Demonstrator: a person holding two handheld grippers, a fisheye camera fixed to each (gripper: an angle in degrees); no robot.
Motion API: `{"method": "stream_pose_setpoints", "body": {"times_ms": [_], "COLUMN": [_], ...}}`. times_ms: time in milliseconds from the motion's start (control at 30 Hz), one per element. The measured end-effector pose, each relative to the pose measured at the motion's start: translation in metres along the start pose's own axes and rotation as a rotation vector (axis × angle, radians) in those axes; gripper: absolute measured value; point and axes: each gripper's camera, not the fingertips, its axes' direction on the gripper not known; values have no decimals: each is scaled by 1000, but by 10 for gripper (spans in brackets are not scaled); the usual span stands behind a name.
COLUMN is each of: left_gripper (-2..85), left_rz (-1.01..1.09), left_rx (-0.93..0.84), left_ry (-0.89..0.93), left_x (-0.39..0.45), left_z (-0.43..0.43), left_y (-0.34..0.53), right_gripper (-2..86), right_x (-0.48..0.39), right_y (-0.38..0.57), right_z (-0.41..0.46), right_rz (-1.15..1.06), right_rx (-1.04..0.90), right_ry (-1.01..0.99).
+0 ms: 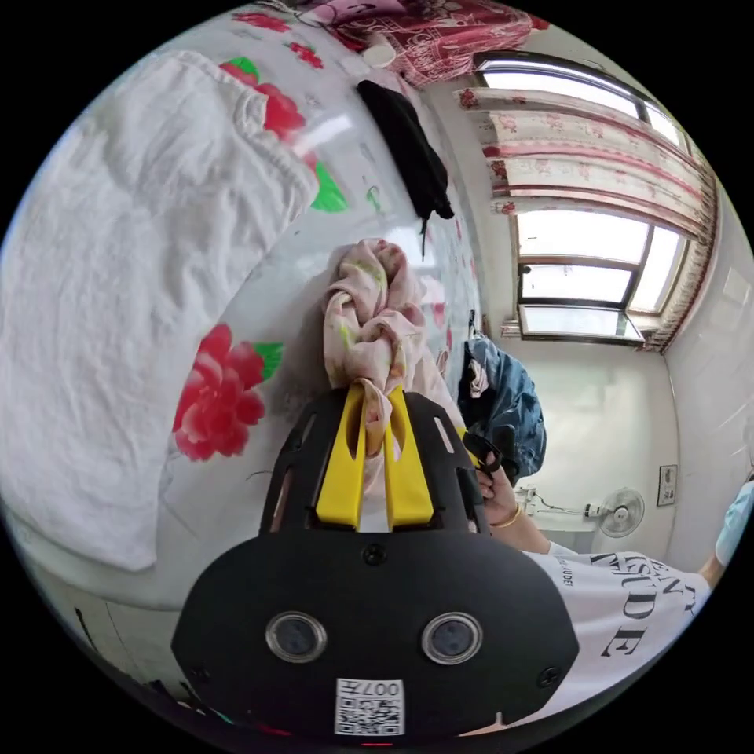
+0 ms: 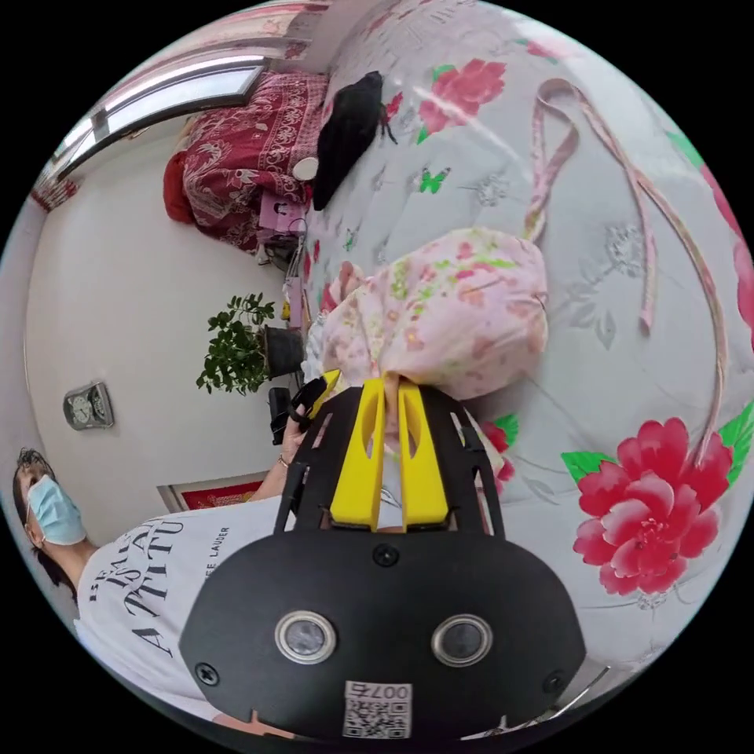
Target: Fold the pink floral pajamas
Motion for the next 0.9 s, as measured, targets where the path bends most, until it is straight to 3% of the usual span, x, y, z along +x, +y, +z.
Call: {"method": "stream_pose_setpoints", "body": {"times_ms": [233,367,433,533,667,767,900], "left_gripper": [3,9,23,54,67,67,62], "left_rz": [281,212,83,-150,-194,-142,-7], "left_rx": [228,281,276,259,321,366,449], "left_ry": [-64,-216,-397,-695,-781,-866,-924], "left_x": [91,94,74,36,40,73,134], "left_z": [-146,-225,-252,-253,-230,-203,-171], "left_y": [-44,-17,7,45,100,123,119], "right_gripper": [0,3,7,23,46,64,90], "right_x": [-138,-195,-205,-202,-186,-169,-139], "right_y": [-31,-21,-12,5,46,73,113], "right_z": [56,127,161,209,187,115,-43], "right_rz": [-301,-389,-425,-494,-597,-628,-422], "right_rx": [-73,-194,-243,-355,-326,-161,234], "right_ry": [-142,-225,-182,50,321,617,1089]}}
